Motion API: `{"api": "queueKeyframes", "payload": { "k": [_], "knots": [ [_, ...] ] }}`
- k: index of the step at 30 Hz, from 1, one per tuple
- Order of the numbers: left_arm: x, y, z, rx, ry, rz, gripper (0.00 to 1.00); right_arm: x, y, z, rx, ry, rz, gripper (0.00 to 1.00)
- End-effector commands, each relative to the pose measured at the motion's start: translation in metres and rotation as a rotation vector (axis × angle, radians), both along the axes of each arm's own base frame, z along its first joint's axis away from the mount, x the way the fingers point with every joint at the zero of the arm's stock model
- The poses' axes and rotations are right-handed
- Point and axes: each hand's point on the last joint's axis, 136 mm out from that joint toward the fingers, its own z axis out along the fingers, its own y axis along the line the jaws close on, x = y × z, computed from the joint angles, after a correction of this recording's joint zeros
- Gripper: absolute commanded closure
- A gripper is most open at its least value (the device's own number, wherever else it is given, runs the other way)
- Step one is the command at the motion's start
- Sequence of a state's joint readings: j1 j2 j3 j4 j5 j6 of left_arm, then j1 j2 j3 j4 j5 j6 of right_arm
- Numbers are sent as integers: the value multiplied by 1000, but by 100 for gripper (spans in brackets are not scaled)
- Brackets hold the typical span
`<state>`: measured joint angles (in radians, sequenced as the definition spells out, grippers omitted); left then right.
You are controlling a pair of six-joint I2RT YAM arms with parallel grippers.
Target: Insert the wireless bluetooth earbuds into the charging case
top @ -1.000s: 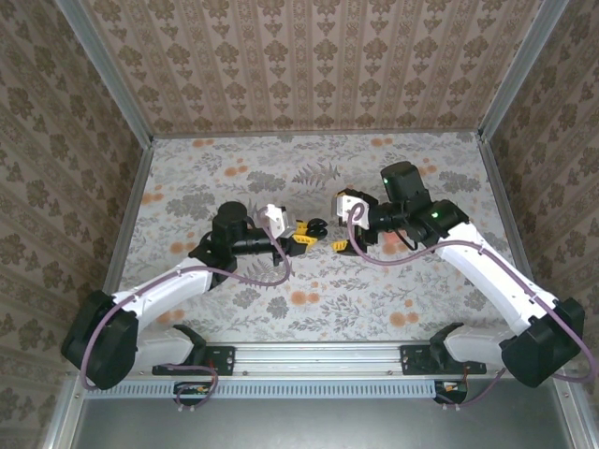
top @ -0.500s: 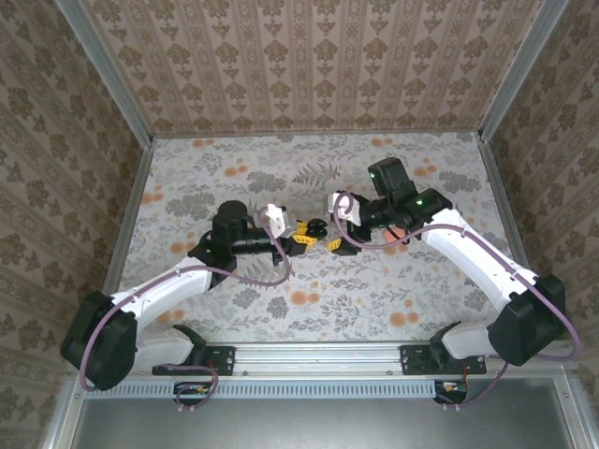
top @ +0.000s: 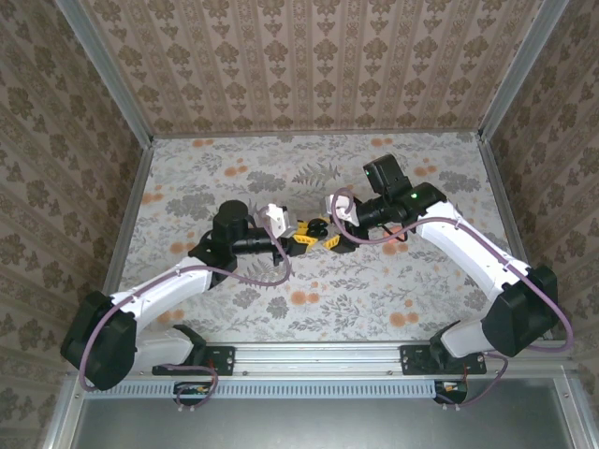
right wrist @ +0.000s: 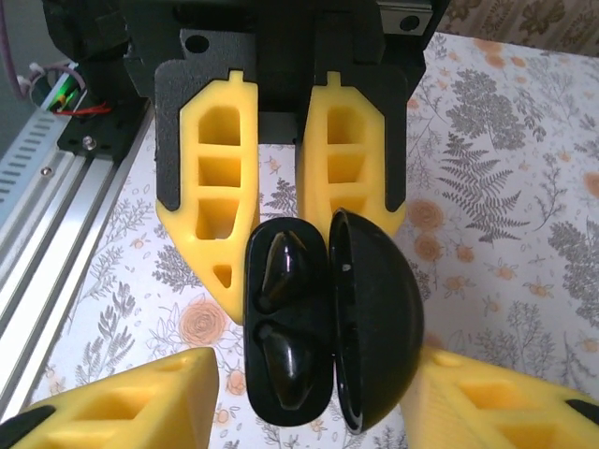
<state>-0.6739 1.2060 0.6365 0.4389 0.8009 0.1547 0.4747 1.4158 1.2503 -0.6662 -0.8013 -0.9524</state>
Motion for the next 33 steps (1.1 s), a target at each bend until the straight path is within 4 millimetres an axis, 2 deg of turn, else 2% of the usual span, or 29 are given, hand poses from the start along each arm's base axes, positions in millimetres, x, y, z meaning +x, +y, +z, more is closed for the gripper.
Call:
{"api": "queueKeyframes", "payload": {
  "k": [1,10,15,20,33],
  "knots": [
    [7,-2,17,-25,-51,22,91,-27,-2,21,46,-2,64,52],
    [7,-3,17,-28,-36,15,91,-40,-15,25,49,-43,26,56],
    [2,-4,21,-38,-36,-14,91,-20,-21,33,97,-91,-74,50],
    [-1,-4,24,-48,-39,-28,91,-11,-15,35,111,-94,-60,46],
    [-3,-3,26,-51,-40,-30,91,-11,3,28,132,-48,32,62]
  ]
}}
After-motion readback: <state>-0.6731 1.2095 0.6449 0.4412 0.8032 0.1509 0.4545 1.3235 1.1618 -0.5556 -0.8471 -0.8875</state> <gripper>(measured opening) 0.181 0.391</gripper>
